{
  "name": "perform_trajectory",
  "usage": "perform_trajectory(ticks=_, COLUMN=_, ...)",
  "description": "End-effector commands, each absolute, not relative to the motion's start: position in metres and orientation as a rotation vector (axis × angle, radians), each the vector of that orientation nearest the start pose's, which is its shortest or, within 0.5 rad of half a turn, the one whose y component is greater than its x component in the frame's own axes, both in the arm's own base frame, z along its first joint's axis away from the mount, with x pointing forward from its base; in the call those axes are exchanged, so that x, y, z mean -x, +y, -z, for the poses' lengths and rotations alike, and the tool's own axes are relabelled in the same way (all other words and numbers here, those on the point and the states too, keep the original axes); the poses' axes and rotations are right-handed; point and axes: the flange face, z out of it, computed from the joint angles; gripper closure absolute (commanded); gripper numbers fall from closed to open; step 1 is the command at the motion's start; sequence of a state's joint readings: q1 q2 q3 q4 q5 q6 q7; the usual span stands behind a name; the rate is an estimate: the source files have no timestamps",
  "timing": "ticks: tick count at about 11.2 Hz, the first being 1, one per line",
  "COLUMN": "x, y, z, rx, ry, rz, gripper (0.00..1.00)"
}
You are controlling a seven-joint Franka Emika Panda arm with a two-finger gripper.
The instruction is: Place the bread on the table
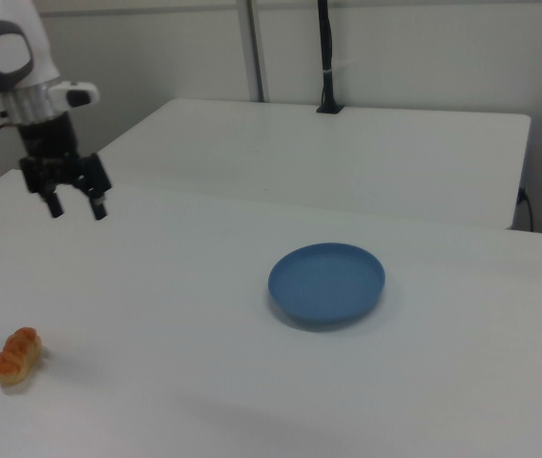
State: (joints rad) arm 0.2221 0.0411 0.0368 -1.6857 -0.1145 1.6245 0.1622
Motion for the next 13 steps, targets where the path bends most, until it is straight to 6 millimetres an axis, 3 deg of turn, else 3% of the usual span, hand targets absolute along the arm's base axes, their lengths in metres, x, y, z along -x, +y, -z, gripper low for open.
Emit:
perform_trajectory(ticks=1, x=-0.554, y=0.056, z=-0.588, rx=3.239, ry=-0.127, rz=-0.092, gripper=0.0)
perform_trajectory(ticks=3, x=-0.548, y=-0.001, z=-0.605, rx=3.146, ry=-0.1, rz=-0.056, gripper=0.0)
perform_trajectory(ticks=4, x=-0.544, y=-0.012, z=-0.612, rx=3.145, ry=-0.068, rz=-0.037, gripper=0.0)
perform_trajectory(ticks=7, x=-0.543, y=-0.028, z=-0.621, rx=3.152, ry=-0.034, rz=-0.014, gripper=0.0)
perform_trajectory(ticks=13, x=-0.546, y=-0.039, z=-0.63, rx=3.158, ry=-0.029, rz=0.015, gripper=0.0)
